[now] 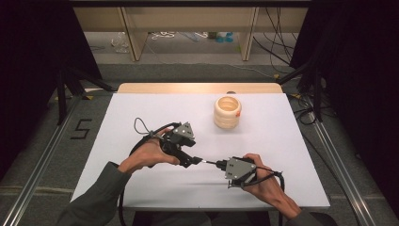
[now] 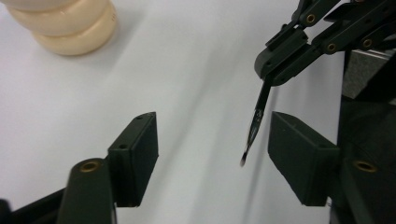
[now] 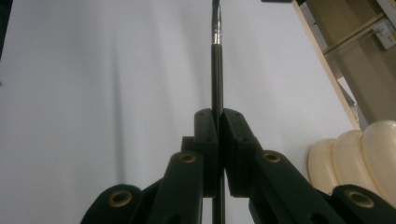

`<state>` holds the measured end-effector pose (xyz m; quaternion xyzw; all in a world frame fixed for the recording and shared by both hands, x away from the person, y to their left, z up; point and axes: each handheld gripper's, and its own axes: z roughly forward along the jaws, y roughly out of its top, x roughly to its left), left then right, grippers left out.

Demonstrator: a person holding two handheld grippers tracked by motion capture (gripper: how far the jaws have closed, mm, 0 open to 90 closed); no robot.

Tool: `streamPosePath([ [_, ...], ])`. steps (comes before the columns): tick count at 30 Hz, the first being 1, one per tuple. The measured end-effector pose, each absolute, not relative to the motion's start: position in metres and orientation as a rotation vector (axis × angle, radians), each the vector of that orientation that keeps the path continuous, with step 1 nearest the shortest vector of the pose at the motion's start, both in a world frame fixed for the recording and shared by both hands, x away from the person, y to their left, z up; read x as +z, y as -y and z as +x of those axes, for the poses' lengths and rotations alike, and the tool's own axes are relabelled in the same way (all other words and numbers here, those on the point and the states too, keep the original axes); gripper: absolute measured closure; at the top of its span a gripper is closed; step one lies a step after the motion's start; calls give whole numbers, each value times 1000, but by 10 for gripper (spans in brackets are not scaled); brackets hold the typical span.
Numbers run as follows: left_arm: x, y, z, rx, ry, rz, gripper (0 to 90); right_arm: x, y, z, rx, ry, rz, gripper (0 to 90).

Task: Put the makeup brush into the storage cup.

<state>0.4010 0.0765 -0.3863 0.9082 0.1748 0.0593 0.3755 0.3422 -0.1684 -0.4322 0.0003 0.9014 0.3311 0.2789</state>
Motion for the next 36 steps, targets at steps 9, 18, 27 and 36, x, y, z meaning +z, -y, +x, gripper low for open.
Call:
streamPosePath([
  [9,-385,-89,400,183,-500,2178,284,-428,181,350,1033,-2395,184,854],
  [18,-391,-95,401,177,-574,2070,272,-426,192,358,1230,-2342,365,854],
  [27,-397,-91,395,186,-584,1984,271,-424,196,361,1382,-2276,444,854],
  [36,-402,-87,387,195,-586,1912,286,-423,194,361,1456,-2253,471,854],
])
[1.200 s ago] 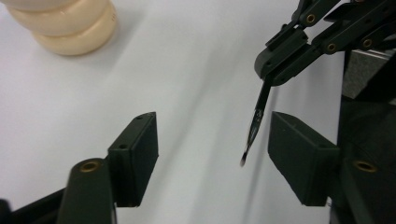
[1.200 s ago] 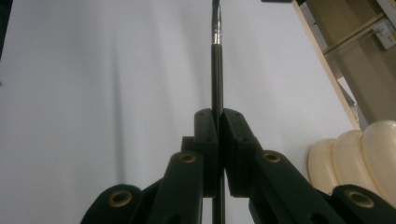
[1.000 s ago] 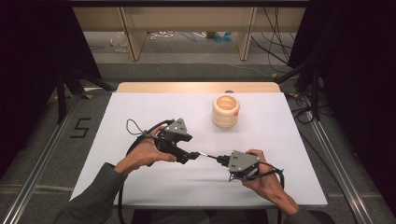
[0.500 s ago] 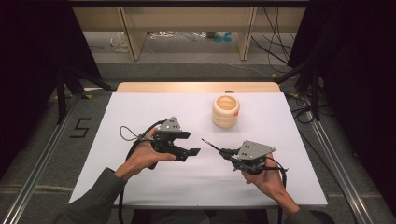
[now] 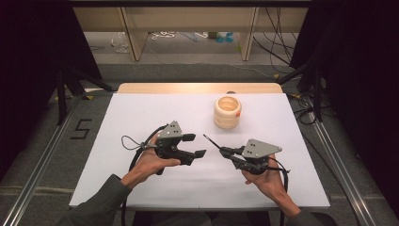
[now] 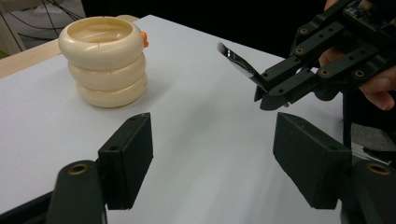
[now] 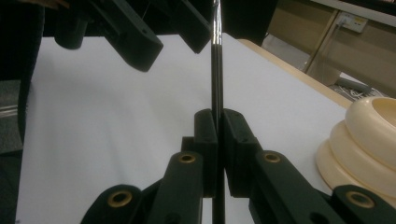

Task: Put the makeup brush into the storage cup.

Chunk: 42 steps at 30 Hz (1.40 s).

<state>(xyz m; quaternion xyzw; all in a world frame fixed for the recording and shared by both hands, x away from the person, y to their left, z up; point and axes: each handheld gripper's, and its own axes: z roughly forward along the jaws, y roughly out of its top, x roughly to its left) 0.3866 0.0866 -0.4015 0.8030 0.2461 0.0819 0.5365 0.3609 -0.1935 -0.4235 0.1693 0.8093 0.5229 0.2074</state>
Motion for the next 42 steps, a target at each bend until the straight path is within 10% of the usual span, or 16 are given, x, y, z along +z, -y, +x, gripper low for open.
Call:
streamPosePath([
  [42,-406,-86,387,122,-679,1767,377,-438,170,366,1696,-2216,629,852],
])
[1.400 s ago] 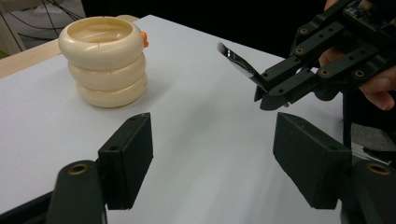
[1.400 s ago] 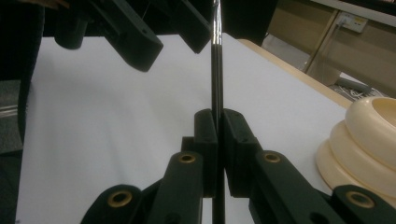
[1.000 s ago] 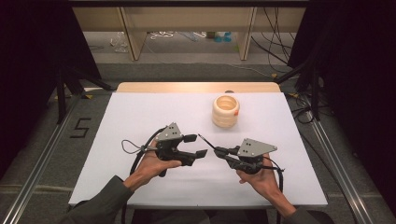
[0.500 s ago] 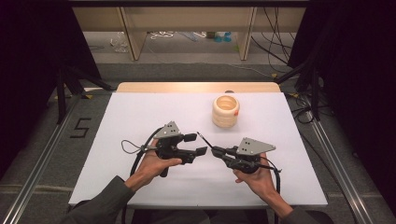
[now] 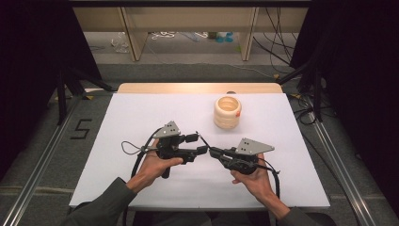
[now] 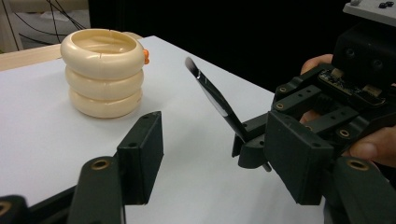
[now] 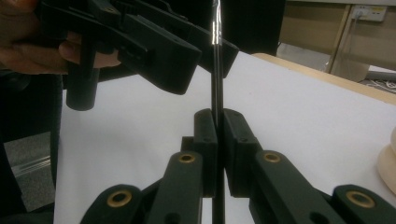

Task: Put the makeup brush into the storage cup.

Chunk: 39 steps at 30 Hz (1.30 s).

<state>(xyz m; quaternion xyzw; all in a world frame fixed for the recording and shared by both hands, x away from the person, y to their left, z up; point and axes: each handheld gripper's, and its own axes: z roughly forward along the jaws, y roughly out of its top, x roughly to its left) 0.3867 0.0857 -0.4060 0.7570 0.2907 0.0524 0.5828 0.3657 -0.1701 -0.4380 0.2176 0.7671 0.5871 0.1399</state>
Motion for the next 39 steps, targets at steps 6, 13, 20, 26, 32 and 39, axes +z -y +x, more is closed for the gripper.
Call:
streamPosePath([
  [6,-407,-85,387,113,-682,1764,388,-439,166,367,1721,-2215,608,852],
  [13,-407,-84,387,116,-665,1760,438,-439,163,366,1716,-2230,624,852],
  [20,-407,-84,387,103,-655,1751,491,-439,160,367,1754,-2192,598,852],
  [26,-407,-84,387,87,-663,1744,533,-439,160,366,1758,-2191,604,852],
  [32,-407,-84,388,68,-671,1729,572,-438,160,365,1749,-2194,623,852],
  [39,-406,-84,388,62,-664,1718,606,-438,159,365,1748,-2202,616,852],
])
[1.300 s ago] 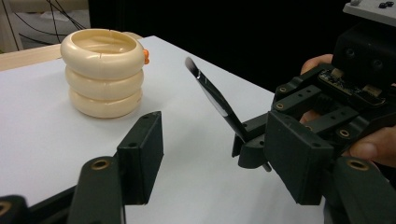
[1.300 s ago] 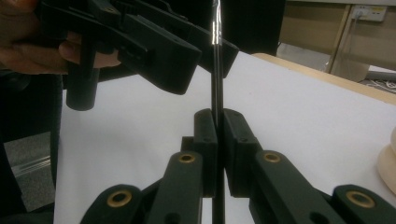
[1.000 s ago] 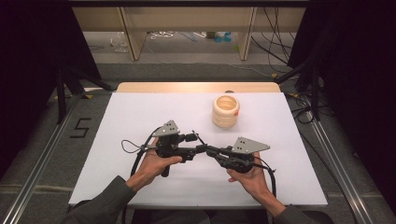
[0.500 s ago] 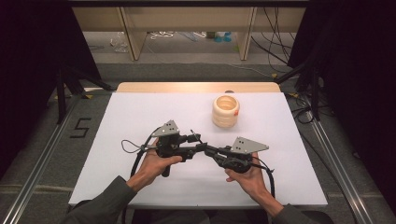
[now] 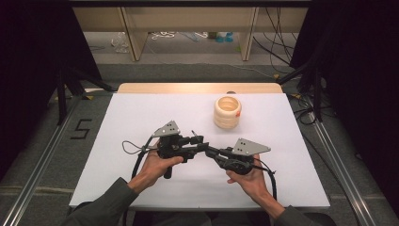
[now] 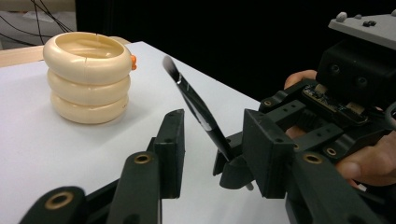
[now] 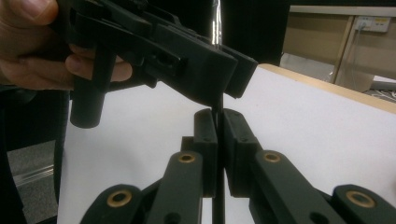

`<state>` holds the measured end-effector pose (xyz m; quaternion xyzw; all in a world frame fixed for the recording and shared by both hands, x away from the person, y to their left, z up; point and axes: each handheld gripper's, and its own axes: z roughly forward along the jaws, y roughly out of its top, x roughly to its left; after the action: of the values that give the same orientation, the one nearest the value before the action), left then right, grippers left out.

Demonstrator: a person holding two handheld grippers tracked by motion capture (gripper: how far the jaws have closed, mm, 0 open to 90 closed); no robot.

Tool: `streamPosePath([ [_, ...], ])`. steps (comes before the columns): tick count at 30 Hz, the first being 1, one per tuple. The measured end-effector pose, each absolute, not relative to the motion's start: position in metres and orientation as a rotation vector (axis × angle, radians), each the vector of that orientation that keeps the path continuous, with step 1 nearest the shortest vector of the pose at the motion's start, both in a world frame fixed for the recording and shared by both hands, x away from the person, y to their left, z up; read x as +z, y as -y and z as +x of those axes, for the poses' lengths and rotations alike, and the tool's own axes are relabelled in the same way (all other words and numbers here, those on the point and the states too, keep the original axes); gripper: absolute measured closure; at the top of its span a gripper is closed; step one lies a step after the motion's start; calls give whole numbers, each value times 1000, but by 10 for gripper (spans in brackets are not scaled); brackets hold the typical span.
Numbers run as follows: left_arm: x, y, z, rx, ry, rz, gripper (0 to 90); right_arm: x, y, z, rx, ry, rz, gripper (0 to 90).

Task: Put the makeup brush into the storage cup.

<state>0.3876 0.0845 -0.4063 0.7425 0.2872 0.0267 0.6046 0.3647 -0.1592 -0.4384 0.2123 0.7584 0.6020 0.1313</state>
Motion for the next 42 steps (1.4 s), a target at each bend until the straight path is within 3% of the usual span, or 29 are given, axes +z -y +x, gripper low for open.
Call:
streamPosePath([
  [21,-406,-88,391,-54,-633,1648,835,-438,158,365,1788,-2168,556,849],
  [27,-405,-89,390,-73,-611,1642,847,-437,158,364,1781,-2159,565,835],
  [32,-401,-90,388,-46,-608,1645,847,-436,158,365,1746,-2197,584,616],
  [38,-401,-93,390,-26,-610,1654,847,-436,156,363,1698,-2228,612,496],
  [42,-400,-93,389,3,-619,1677,847,-434,157,364,1662,-2201,607,469],
])
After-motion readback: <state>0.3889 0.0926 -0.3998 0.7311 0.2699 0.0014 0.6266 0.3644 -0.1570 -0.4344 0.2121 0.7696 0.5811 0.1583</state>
